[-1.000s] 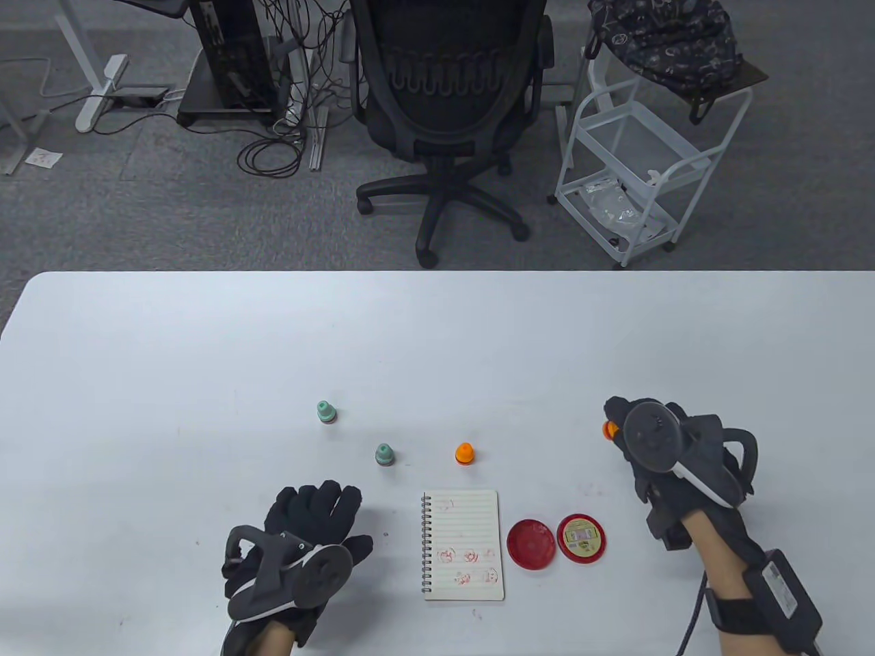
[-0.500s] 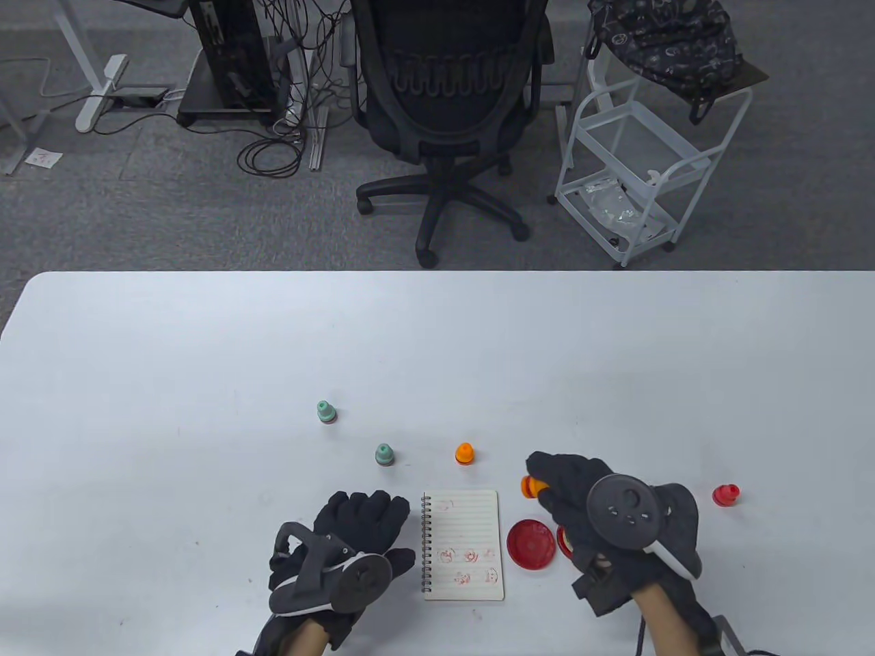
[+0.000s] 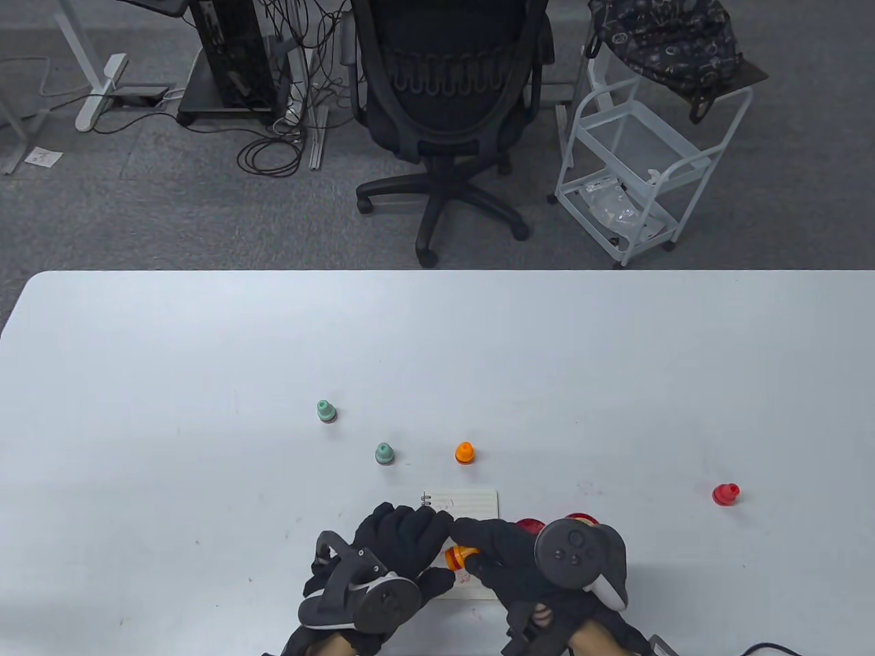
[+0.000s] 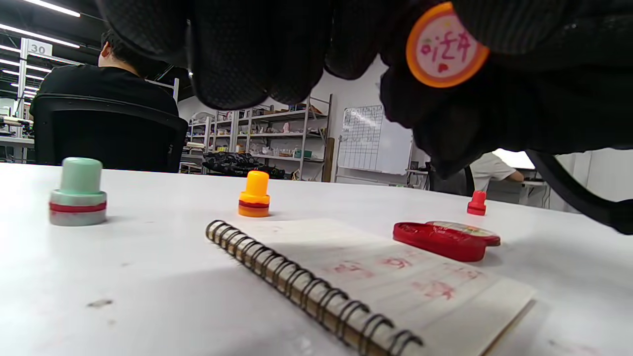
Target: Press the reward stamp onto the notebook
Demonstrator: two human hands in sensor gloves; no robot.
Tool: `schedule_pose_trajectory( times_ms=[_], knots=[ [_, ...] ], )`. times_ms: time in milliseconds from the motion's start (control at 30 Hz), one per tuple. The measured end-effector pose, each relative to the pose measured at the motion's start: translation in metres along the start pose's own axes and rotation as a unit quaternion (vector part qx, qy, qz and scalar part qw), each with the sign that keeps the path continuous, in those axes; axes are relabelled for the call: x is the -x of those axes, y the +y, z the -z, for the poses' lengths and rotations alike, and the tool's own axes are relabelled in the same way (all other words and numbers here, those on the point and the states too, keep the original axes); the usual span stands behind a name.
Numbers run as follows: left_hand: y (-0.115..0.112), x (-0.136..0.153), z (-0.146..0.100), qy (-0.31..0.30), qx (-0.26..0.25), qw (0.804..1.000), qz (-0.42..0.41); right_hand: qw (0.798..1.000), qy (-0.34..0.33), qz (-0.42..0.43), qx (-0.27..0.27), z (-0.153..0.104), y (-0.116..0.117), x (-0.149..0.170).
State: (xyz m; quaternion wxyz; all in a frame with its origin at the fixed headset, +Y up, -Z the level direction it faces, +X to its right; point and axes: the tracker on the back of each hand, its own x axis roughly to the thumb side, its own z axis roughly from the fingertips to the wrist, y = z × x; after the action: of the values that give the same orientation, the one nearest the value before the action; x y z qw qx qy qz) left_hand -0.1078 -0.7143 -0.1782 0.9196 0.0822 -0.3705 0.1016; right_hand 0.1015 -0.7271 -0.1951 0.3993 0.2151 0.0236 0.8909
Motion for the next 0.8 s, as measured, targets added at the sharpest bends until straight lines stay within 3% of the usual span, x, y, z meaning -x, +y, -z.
schedule_pose_trajectory(
  times_ms=[267,433,800],
  knots=[
    [0.001,-0.001,0.001,0.022,-0.020,0.995,-0.092,1.000,-0.015,-0.007,0.022,-0.005,-0.003,-0.004],
    [-0.006,0.004,0.001,0.044,-0.025,0.980,-0.193,0.999,-0.018,-0.003,0.028,-0.005,-0.006,-0.005],
    [-0.006,0.009,0.001,0.041,-0.031,0.976,-0.211,1.000,-0.019,0.001,0.022,-0.005,-0.007,-0.004]
  ],
)
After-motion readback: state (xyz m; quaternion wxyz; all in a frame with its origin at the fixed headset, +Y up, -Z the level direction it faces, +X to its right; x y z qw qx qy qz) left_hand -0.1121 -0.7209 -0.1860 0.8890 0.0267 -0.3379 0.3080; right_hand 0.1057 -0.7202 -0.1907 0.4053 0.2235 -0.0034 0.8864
